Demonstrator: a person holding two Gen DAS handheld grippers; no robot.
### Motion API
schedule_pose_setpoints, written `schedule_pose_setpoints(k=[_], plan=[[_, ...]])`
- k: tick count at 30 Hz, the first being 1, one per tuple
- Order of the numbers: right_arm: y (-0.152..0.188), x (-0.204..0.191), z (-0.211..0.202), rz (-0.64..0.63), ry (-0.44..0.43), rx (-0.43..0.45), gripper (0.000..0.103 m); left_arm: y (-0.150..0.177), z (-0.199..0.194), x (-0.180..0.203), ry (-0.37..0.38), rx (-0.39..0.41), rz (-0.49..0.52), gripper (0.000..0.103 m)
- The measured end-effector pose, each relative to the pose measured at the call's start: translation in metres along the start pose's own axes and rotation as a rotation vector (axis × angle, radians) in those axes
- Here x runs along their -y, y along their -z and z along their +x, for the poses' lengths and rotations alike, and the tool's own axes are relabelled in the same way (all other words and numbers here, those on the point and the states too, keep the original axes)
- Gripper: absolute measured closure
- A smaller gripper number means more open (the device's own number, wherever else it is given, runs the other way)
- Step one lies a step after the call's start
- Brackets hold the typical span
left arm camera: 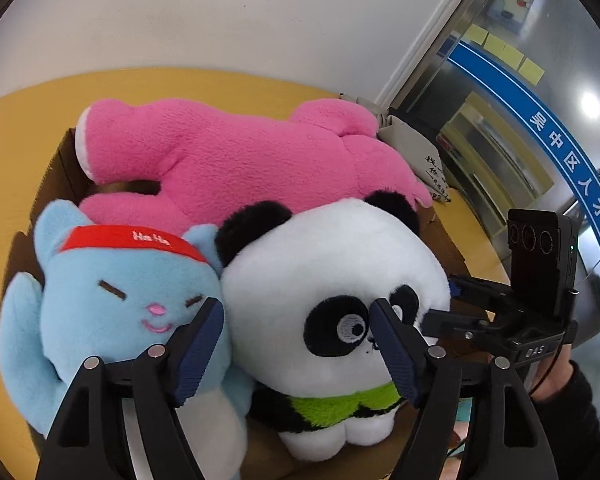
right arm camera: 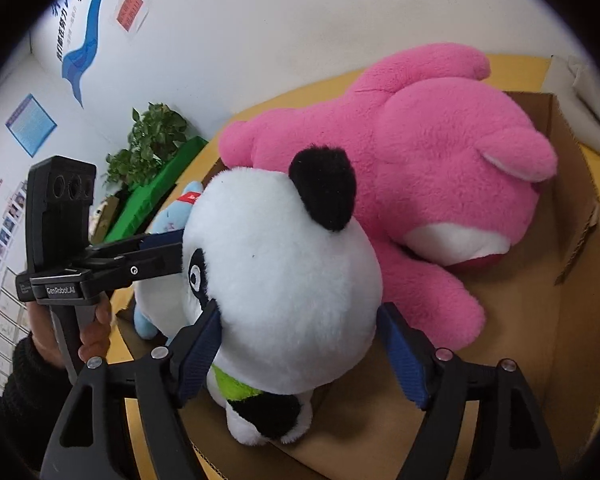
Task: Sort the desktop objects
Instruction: 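Lift the panda plush with the right gripper and lower it into the box, then open the right gripper to release the panda beside the light-blue plush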
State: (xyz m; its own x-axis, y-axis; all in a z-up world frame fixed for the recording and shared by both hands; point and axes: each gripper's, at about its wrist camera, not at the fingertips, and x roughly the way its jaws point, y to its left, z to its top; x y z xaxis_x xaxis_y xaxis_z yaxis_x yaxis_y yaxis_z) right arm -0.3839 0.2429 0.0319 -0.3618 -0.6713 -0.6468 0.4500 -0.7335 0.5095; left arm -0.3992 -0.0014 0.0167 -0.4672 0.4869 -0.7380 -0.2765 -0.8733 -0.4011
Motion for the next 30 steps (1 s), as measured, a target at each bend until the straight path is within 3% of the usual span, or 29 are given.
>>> schedule_pose_setpoints(k=[1,2,5,10,11,12,13,15,16,17,21,22,23,25,30], plan=[[-0.001,0.000,0.000,-0.009,-0.009,0.010,0.051,0.002,0.003,0.002,0.018,-0.015,0.009,0.030],[-0.001,-0.001,0.000,-0.017,-0.004,0.022,0.055,0.003,0.006,0.005,0.040,-0.031,0.020,0.045],[0.000,-0.006,-0.002,-0.040,0.007,0.040,0.062,0.006,0.004,0.007,0.074,-0.032,0.014,0.057],[0.001,0.001,-0.009,-0.010,-0.045,0.046,0.063,0.012,-0.006,0.013,0.105,-0.021,0.027,0.064],[0.001,0.004,-0.010,-0.004,-0.049,0.040,0.063,0.012,-0.005,0.014,0.105,-0.022,0.033,0.072],[0.001,0.009,-0.010,0.005,-0.045,0.032,0.060,0.012,-0.004,0.013,0.104,-0.025,0.031,0.073],[0.000,0.014,-0.011,0.013,-0.038,0.023,0.055,0.012,-0.003,0.011,0.103,-0.029,0.027,0.071],[0.001,0.020,-0.013,0.016,-0.014,0.018,0.048,0.012,-0.001,0.006,0.083,-0.027,0.014,0.055],[0.001,0.019,-0.014,0.010,0.006,0.018,0.041,0.013,0.000,0.004,0.061,-0.025,0.010,0.034],[0.001,0.019,-0.015,0.006,0.025,0.016,0.039,0.013,0.001,0.001,0.039,-0.023,0.006,0.029],[-0.003,0.016,-0.015,-0.019,0.047,0.020,0.035,0.015,0.005,-0.001,0.035,-0.027,0.019,0.029],[-0.003,0.016,-0.014,-0.021,0.045,0.022,0.044,0.016,0.008,0.002,0.033,-0.040,0.036,0.031],[-0.003,0.017,-0.011,-0.019,0.014,0.024,0.054,0.017,0.012,0.006,0.029,-0.055,0.055,0.042],[0.004,0.022,-0.009,-0.010,0.008,0.032,0.065,0.020,0.014,0.008,0.056,-0.070,0.040,0.055],[0.002,0.016,-0.011,0.002,0.003,0.032,0.071,0.017,-0.009,0.014,0.078,-0.043,0.021,0.078]])
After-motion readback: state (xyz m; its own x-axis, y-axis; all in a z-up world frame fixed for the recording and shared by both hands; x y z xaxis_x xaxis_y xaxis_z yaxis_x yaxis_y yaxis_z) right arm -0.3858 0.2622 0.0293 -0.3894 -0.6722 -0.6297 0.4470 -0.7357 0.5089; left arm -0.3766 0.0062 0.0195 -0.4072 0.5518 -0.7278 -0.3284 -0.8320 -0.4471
